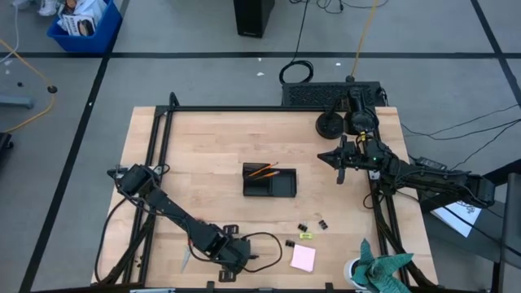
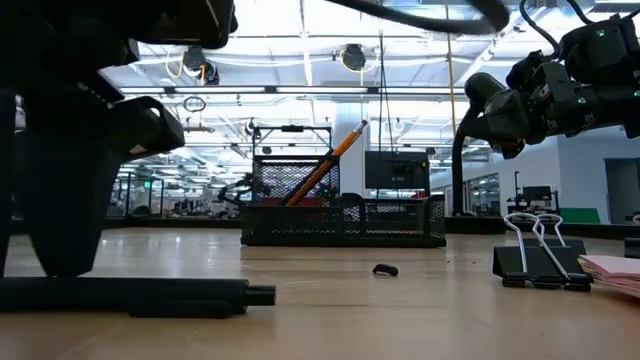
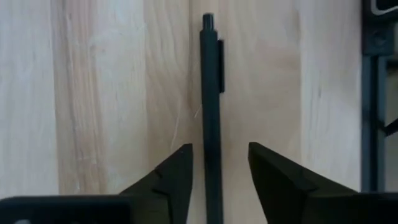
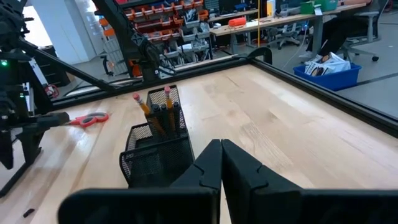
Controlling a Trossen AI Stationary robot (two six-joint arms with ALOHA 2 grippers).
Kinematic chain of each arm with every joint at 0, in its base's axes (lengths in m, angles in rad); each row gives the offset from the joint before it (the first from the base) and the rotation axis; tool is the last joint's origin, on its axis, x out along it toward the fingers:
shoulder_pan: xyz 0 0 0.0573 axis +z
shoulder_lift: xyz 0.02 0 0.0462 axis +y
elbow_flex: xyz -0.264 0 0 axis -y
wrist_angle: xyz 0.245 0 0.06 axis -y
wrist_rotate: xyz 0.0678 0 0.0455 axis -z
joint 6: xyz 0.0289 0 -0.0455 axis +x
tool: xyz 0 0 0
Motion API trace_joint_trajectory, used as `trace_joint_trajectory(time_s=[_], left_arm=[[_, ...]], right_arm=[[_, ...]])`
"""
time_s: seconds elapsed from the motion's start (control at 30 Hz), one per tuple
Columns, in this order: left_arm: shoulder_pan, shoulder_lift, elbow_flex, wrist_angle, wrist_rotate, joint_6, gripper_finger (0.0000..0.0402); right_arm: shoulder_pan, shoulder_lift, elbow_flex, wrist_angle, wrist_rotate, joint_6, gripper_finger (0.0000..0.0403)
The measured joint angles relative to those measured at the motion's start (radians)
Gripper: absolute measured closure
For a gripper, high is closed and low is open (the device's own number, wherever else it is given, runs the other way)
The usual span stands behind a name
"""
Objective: Pick and place office supplies into organizer
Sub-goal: Put the pen into the top left section of the desk organizer
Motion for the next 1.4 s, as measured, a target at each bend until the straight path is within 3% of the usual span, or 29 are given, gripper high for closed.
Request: trace_joint_trajectory(time_s=[0.37, 0.67, 0.9, 1.0, 1.3, 1.4], left_arm=[[0.070, -0.001, 0.002, 0.090, -0.018, 0.032, 0.0216], [0.065, 0.051, 0.006, 0.132, 0.066, 0.055, 0.0215], [0.041, 0.099, 0.012, 0.076, -0.025, 0.047, 0.0218], [0.031, 0.126, 0.017, 0.049, -0.066, 0.054, 0.0244], [0.018, 0.138, 0.018, 0.045, -0.131, 0.048, 0.0381], [0.017, 0.138, 0.018, 0.070, -0.162, 0.083, 0.0385]], right_arm=[[0.000, 0.000, 0.000, 0.000, 0.001, -0.003, 0.0403], [0.000, 0.000, 0.000, 0.000, 0.001, -0.003, 0.0403], [0.000, 0.000, 0.000, 0.000, 0.001, -0.003, 0.0403], [0.000, 0.000, 0.000, 0.000, 0.001, -0.002, 0.0403], [0.000, 0.000, 0.000, -0.001, 0.001, -0.001, 0.0403], [0.000, 0.000, 0.000, -0.001, 0.001, -0.001, 0.0403]])
